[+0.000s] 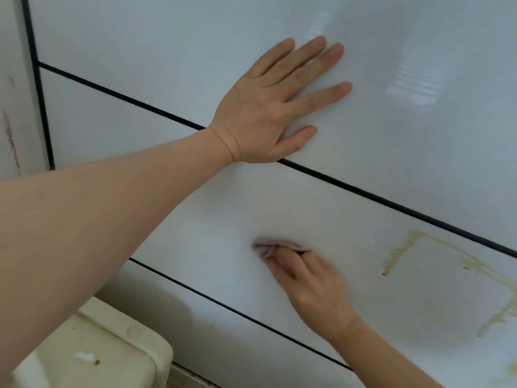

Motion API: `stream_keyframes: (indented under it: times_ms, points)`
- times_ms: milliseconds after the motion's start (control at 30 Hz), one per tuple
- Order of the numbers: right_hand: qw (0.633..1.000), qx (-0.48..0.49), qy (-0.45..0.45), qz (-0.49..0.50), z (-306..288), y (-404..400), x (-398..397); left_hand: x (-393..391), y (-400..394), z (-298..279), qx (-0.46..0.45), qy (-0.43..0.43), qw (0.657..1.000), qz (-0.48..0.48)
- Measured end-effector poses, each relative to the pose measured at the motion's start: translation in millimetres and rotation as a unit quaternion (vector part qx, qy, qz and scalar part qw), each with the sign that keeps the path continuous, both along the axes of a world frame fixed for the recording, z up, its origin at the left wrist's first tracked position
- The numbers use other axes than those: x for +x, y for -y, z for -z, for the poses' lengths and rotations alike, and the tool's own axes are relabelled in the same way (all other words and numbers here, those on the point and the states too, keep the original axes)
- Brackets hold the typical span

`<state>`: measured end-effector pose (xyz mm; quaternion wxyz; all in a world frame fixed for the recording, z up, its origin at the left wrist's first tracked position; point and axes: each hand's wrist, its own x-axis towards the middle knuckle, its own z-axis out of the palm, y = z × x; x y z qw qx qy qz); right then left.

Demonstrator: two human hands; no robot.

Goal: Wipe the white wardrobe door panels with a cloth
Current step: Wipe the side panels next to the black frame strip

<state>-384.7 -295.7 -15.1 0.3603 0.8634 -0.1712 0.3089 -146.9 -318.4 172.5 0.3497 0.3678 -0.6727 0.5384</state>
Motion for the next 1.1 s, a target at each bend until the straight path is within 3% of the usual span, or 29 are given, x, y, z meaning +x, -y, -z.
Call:
stream_keyframes:
  times_ms: [100,133,167,200,267,333,367,467,567,633,700,767,833,900,933,1000,1100]
  points:
    - [0.970,0.010,0.241,0.031,-68,2,-22,-1,0,1,-0.003,0.001,1.000,-0.005]
    - [0.959,-0.023,0.276,0.052,-72,4,-23,-1,1,1,-0.002,0.001,1.000,-0.005]
    - [0.961,-0.028,0.269,0.064,-62,3,-20,0,0,0,-0.001,0.002,1.000,-0.004]
    - [0.976,-0.014,0.205,0.074,-39,3,-14,0,0,0,-0.002,0.001,1.000,-0.004]
    - [0.997,0.048,-0.040,0.042,32,-1,-8,-2,-1,0,-0.006,0.001,1.000,-0.005]
    - [0.978,0.061,-0.197,0.028,93,-4,-14,-1,-1,0,-0.007,0.007,1.000,-0.003]
    - [0.973,0.067,-0.222,0.018,104,-2,-19,-1,0,0,-0.006,0.010,1.000,-0.001]
    - [0.984,0.023,-0.179,-0.005,76,1,-25,-1,1,0,-0.013,0.012,1.000,0.005]
    - [0.999,-0.052,0.013,0.012,-13,2,-38,3,6,1,-0.024,0.011,1.000,0.015]
    - [0.982,-0.101,0.152,0.042,-68,6,-52,4,8,3,-0.029,0.009,0.999,0.016]
    - [0.961,-0.106,0.245,0.070,-82,10,-56,2,9,1,-0.024,0.010,0.999,0.020]
    - [0.980,-0.053,0.183,0.055,-51,6,-48,2,6,0,-0.027,0.013,0.999,0.014]
    - [0.999,0.011,-0.013,0.037,12,3,-51,1,5,-1,-0.029,0.013,0.999,0.014]
    - [0.985,0.024,-0.168,0.022,64,-2,-61,0,6,1,-0.031,0.012,0.999,0.011]
    - [0.979,0.021,-0.204,0.016,73,-1,-65,-1,7,0,-0.033,0.014,0.999,0.009]
    - [0.979,-0.003,-0.201,-0.010,61,5,-70,0,7,1,-0.040,0.017,0.999,0.007]
    - [0.997,-0.075,-0.004,-0.003,-20,7,-76,0,9,1,-0.048,0.017,0.999,0.005]
